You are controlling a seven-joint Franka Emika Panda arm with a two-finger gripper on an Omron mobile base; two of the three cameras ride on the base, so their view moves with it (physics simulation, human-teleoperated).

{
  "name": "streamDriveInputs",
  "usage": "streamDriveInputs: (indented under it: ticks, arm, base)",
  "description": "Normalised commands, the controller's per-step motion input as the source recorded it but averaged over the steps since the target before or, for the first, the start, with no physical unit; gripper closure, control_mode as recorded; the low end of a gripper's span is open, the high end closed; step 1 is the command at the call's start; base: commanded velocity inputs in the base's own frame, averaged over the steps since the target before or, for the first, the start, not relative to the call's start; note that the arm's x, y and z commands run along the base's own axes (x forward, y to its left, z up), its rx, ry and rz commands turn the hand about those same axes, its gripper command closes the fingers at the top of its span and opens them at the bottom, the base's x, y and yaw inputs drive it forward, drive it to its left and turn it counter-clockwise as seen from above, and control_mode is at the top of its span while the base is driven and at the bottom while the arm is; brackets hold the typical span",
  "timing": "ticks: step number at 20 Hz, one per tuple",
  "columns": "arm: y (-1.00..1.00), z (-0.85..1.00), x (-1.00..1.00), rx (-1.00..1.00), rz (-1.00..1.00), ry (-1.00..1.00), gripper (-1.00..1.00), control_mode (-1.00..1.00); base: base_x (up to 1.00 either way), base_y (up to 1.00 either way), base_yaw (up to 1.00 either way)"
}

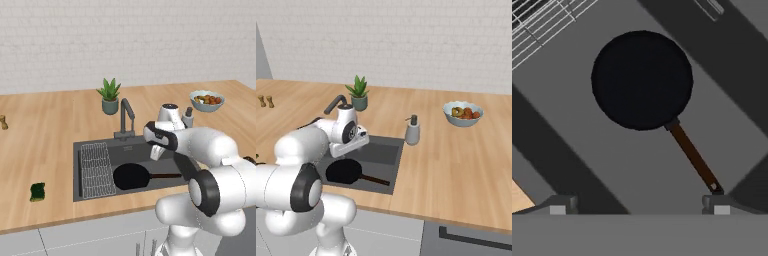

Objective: Pick the pan and sponge and place them into the sink. Then turn on the water.

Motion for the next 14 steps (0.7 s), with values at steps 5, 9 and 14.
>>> streamDriveInputs:
  ticks: [5,9,14]
  arm:
    - [-0.23,0.08,-0.12,0.0,-0.37,0.05,-1.0,-1.0]
    - [-0.07,0.0,0.0,0.03,-0.01,0.0,-1.0,-1.0]
    - [0.15,0.06,-0.09,0.11,-0.07,0.0,-1.0,-1.0]
  base:
    - [0.0,0.0,0.0]
    - [0.0,0.0,0.0]
    - [0.0,0.0,0.0]
